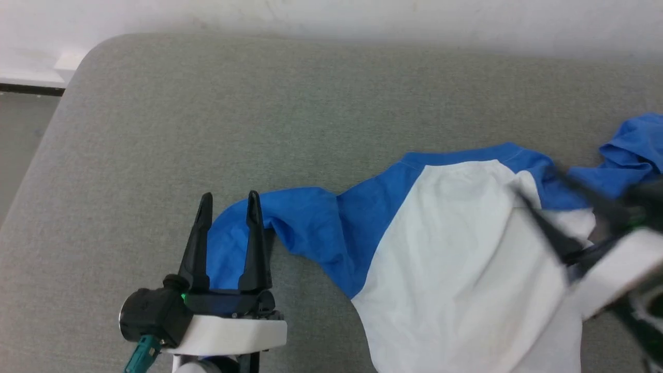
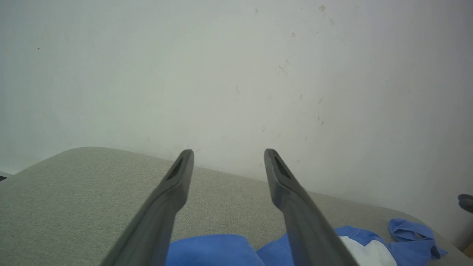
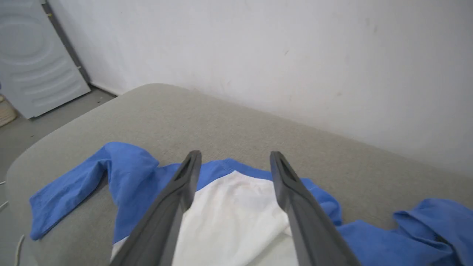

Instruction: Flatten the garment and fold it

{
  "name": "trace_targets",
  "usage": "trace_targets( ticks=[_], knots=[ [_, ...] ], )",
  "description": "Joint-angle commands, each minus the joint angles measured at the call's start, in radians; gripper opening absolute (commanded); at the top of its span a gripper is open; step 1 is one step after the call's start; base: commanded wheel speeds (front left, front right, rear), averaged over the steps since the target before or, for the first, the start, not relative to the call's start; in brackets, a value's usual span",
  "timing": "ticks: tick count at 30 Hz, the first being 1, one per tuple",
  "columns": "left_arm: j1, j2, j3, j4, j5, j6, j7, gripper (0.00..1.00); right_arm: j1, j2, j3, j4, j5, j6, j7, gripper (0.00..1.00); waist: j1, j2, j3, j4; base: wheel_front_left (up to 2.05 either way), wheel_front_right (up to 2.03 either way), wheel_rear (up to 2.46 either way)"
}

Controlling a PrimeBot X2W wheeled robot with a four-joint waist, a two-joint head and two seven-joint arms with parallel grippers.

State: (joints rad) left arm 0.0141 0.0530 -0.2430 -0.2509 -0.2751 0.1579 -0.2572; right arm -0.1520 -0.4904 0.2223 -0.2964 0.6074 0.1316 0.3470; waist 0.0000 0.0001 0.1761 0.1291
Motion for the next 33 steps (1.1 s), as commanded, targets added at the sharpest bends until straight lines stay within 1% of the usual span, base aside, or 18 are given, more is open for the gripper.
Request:
trace_targets(
  ticks=[1, 4, 6, 7, 9, 10, 12, 15, 18, 21, 26, 28, 31, 33],
  knots=[
    [0.011, 0.000, 0.005, -0.001, -0.003, -0.007, -0.005, 1.00, 0.054, 0.074, -0.143, -0.016, -0.102, -0.001, -0.069, 1.00, 0.0000, -0.0001, -0.001, -0.015, 0.00, 0.00, 0.00],
    [0.018, 0.009, 0.005, 0.000, 0.009, -0.005, -0.005, 1.00, 0.147, 0.209, -0.341, -0.048, -0.231, -0.001, -0.158, 1.00, 0.0000, -0.0001, 0.006, -0.028, 0.00, 0.00, 0.00],
    [0.024, 0.019, 0.000, 0.005, 0.024, -0.003, -0.004, 1.00, 0.214, 0.293, -0.437, -0.061, -0.296, -0.001, -0.200, 1.00, 0.0000, -0.0001, 0.011, -0.039, 0.00, 0.00, 0.00],
    [0.024, 0.019, 0.000, 0.005, 0.024, -0.003, -0.004, 1.00, 0.214, 0.293, -0.437, -0.061, -0.296, -0.001, -0.200, 1.00, 0.0000, -0.0001, 0.011, -0.039, 0.00, 0.00, 0.00],
    [0.030, 0.027, -0.006, 0.007, 0.035, 0.000, 0.003, 1.00, 0.272, 0.364, -0.489, -0.072, -0.331, -0.001, -0.226, 1.00, 0.0000, -0.0001, 0.020, -0.052, 0.00, 0.00, 0.00],
    [0.033, 0.028, -0.009, 0.007, 0.039, 0.002, 0.006, 1.00, 0.295, 0.390, -0.504, -0.077, -0.337, -0.001, -0.235, 1.00, 0.0000, -0.0001, 0.025, -0.059, 0.00, 0.00, 0.00],
    [0.032, 0.029, -0.017, 0.003, 0.042, 0.002, 0.016, 1.00, 0.326, 0.418, -0.517, -0.080, -0.336, -0.001, -0.247, 1.00, 0.0000, -0.0001, 0.036, -0.075, 0.00, 0.00, 0.00],
    [0.002, 0.044, -0.035, 0.000, 0.064, -0.006, 0.049, 1.00, 0.334, 0.433, -0.506, -0.081, -0.325, -0.001, -0.260, 1.00, 0.0000, -0.0001, 0.059, -0.097, 0.00, 0.00, 0.00],
    [-0.071, 0.072, -0.069, 0.016, 0.097, -0.031, 0.137, 1.00, 0.317, 0.437, -0.489, -0.084, -0.319, -0.001, -0.264, 1.00, 0.0000, -0.0001, 0.087, -0.109, 0.00, 0.00, 0.00],
    [-0.181, 0.100, -0.117, 0.059, 0.136, -0.072, 0.290, 1.00, 0.297, 0.438, -0.477, -0.088, -0.310, -0.001, -0.260, 1.00, 0.0000, -0.0001, 0.122, -0.109, 0.00, 0.00, 0.00],
    [-0.393, 0.141, -0.197, 0.184, 0.213, -0.156, 0.572, 1.00, 0.275, 0.426, -0.461, -0.088, -0.297, -0.001, -0.248, 1.00, 0.0000, -0.0001, 0.181, -0.101, 0.00, 0.00, 0.00],
    [-0.459, 0.131, -0.219, 0.232, 0.224, -0.178, 0.649, 1.00, 0.270, 0.415, -0.455, -0.082, -0.287, -0.001, -0.245, 1.00, 0.0000, -0.0001, 0.202, -0.098, 0.00, 0.00, 0.00],
    [-0.520, 0.109, -0.230, 0.316, 0.214, -0.192, 0.752, 1.00, 0.266, 0.398, -0.446, -0.078, -0.273, -0.001, -0.239, 1.00, 0.0000, -0.0001, 0.226, -0.096, 0.00, 0.00, 0.00],
    [-0.548, 0.091, -0.222, 0.367, 0.190, -0.196, 0.801, 1.00, 0.264, 0.388, -0.444, -0.077, -0.267, -0.001, -0.235, 1.00, 0.0000, -0.0001, 0.239, -0.094, 0.00, 0.00, 0.00]
  ],
)
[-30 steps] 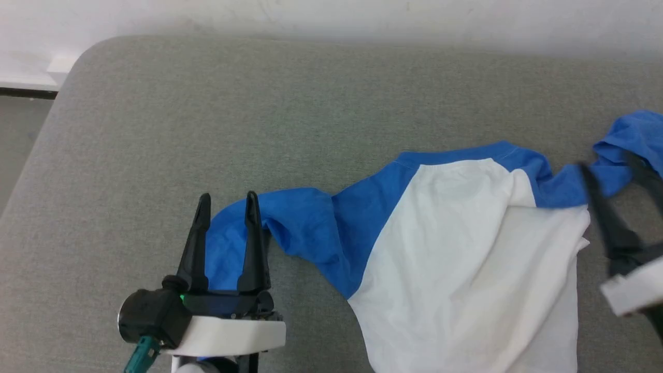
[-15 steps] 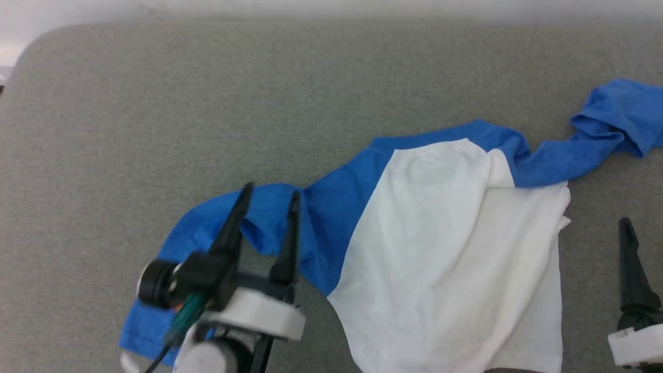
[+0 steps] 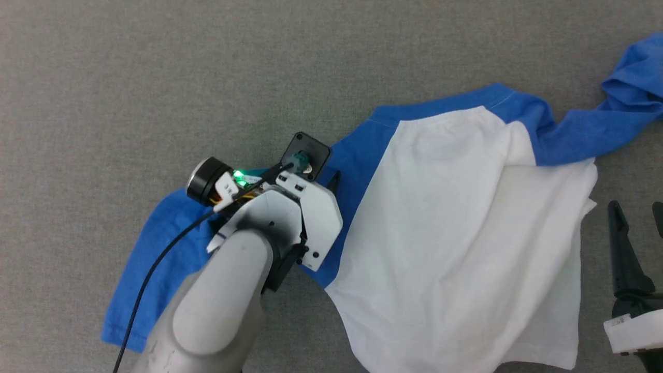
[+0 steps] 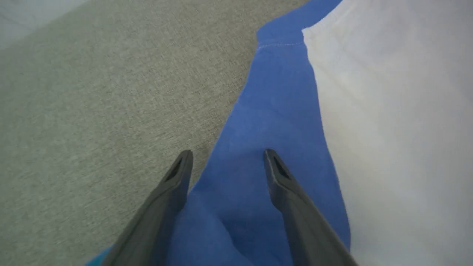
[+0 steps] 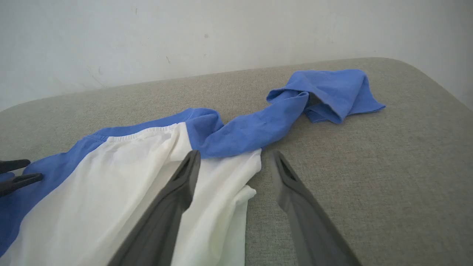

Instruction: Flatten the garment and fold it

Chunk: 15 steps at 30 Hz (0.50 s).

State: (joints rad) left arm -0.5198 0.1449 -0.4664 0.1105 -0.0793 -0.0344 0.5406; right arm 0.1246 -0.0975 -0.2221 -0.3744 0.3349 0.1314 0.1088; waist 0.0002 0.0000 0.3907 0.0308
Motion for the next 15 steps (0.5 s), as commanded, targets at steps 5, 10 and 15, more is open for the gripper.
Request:
trace_targets(
  ticks=[5, 10, 15],
  knots=[
    [-0.068, -0.023, 0.010, 0.134, -0.041, -0.012, 0.061, 1.00, -0.016, -0.030, 0.003, 0.007, 0.018, -0.001, 0.008, 1.00, -0.0002, 0.0000, 0.044, 0.005, 0.00, 0.00, 0.00],
    [-0.093, -0.019, -0.011, 0.258, -0.034, -0.015, 0.149, 1.00, -0.021, -0.049, 0.012, 0.011, 0.028, -0.001, 0.015, 1.00, -0.0002, 0.0000, 0.047, 0.003, 0.00, 0.00, 0.00],
    [-0.080, -0.034, -0.031, 0.302, -0.078, -0.042, 0.228, 0.00, -0.019, -0.058, 0.010, 0.014, 0.031, -0.001, 0.023, 1.00, -0.0002, 0.0000, 0.032, 0.008, 0.00, 0.00, 0.00]
  ],
)
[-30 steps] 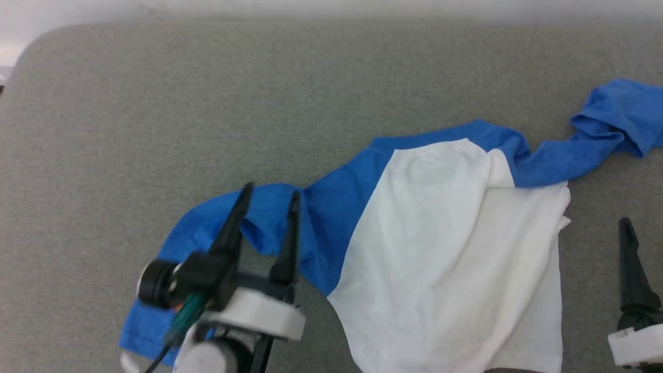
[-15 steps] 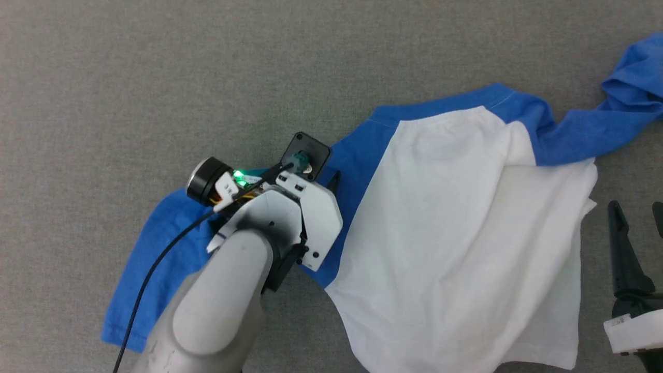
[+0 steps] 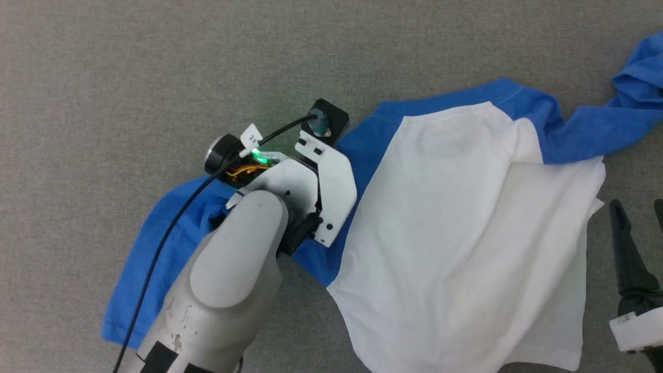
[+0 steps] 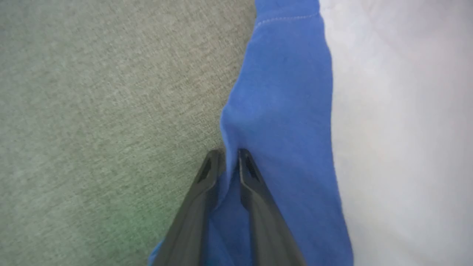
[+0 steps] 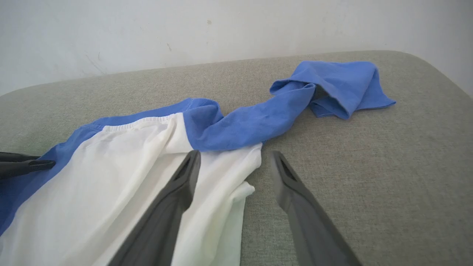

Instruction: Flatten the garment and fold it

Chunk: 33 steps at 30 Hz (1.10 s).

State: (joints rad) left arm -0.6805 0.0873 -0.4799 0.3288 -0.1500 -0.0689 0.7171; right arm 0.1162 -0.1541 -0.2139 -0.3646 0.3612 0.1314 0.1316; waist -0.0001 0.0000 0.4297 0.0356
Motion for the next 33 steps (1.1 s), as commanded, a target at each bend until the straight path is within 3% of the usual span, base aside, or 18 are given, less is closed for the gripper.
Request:
trace_targets(
  ticks=[1, 8, 15, 24, 29, 33],
  knots=[
    [0.085, 0.020, -0.022, 0.079, -0.017, -0.013, 0.052, 0.00, -0.008, -0.002, 0.000, 0.005, 0.004, -0.001, 0.002, 1.00, 0.0001, 0.0000, -0.013, 0.007, 0.00, 0.00, 0.00],
    [0.105, 0.019, -0.029, 0.034, -0.020, -0.011, -0.138, 0.00, 0.007, 0.016, 0.005, 0.010, -0.009, -0.001, 0.009, 1.00, 0.0001, 0.0000, -0.080, 0.033, 0.00, 0.00, 0.00],
    [0.163, 0.010, 0.066, -0.024, -0.109, 0.025, -0.354, 0.00, 0.029, 0.046, 0.023, 0.013, -0.034, -0.001, 0.021, 1.00, 0.0001, 0.0000, -0.162, 0.052, 0.00, 0.00, 0.00],
    [0.381, 0.127, 0.220, -0.261, -0.166, 0.121, -0.404, 0.00, 0.056, 0.070, 0.021, 0.006, -0.048, -0.001, 0.041, 1.00, 0.0001, 0.0000, -0.172, 0.047, 0.00, 0.00, 0.00],
    [0.438, 0.116, 0.206, -0.390, -0.184, 0.124, -0.403, 0.00, 0.027, 0.003, 0.042, 0.000, -0.015, -0.001, 0.095, 1.00, 0.0001, 0.0000, -0.141, 0.062, 0.00, 0.00, 0.00],
    [0.421, 0.081, 0.162, -0.444, -0.172, 0.125, -0.405, 0.00, -0.088, -0.160, 0.112, -0.012, 0.042, -0.001, 0.208, 1.00, 0.0001, 0.0000, -0.101, 0.074, 0.00, 0.00, 0.00]
  ],
)
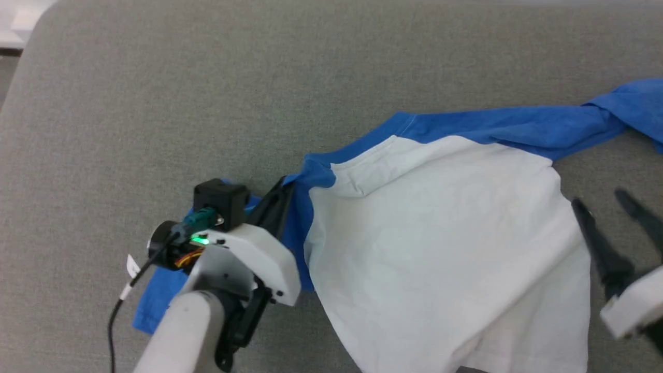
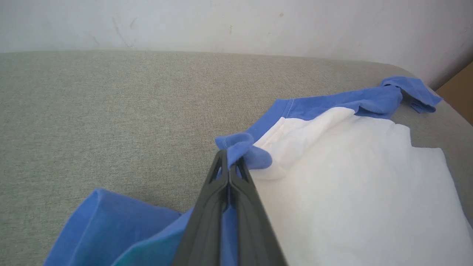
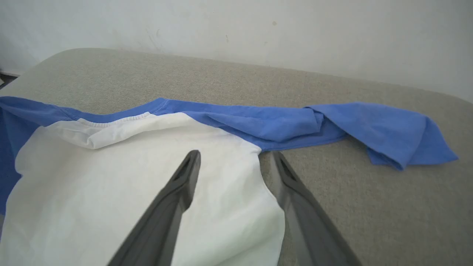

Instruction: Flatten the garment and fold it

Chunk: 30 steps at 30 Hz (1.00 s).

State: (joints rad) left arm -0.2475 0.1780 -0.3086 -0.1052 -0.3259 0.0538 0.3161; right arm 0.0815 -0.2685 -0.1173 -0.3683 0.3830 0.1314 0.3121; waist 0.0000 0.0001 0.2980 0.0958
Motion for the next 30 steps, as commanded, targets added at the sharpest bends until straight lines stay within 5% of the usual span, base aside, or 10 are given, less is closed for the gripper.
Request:
trace_targets(
  ticks=[1, 6, 12, 21, 30],
  knots=[
    [-0.021, -0.016, -0.021, -0.017, 0.009, 0.001, -0.005, 0.00, -0.096, -0.092, 0.033, -0.007, 0.041, -0.001, 0.062, 1.00, 0.0000, -0.0001, 0.042, 0.017, 0.00, 0.00, 0.00],
    [-0.061, -0.041, -0.059, -0.041, 0.032, 0.002, -0.009, 0.00, -0.303, -0.250, 0.104, 0.026, 0.120, -0.001, 0.185, 1.00, 0.0000, -0.0001, 0.097, 0.039, 0.00, 0.00, 0.00],
    [-0.118, -0.074, -0.112, -0.065, 0.060, 0.004, -0.024, 0.00, -0.584, -0.434, 0.314, 0.133, 0.199, -0.001, 0.362, 1.00, 0.0000, -0.0001, 0.174, 0.092, 0.00, 0.00, 0.00],
    [-0.172, -0.106, -0.184, -0.059, 0.064, 0.009, -0.048, 0.00, -0.829, -0.563, 0.597, 0.325, 0.238, -0.001, 0.451, 1.00, 0.0000, -0.0001, 0.239, 0.177, 0.00, 0.00, 0.00],
    [-0.193, -0.117, -0.222, -0.039, 0.042, 0.020, -0.069, 0.00, -0.942, -0.722, 0.881, 0.372, 0.299, -0.001, 0.453, 1.00, 0.0000, -0.0001, 0.263, 0.232, 0.00, 0.00, 0.00]
  ],
)
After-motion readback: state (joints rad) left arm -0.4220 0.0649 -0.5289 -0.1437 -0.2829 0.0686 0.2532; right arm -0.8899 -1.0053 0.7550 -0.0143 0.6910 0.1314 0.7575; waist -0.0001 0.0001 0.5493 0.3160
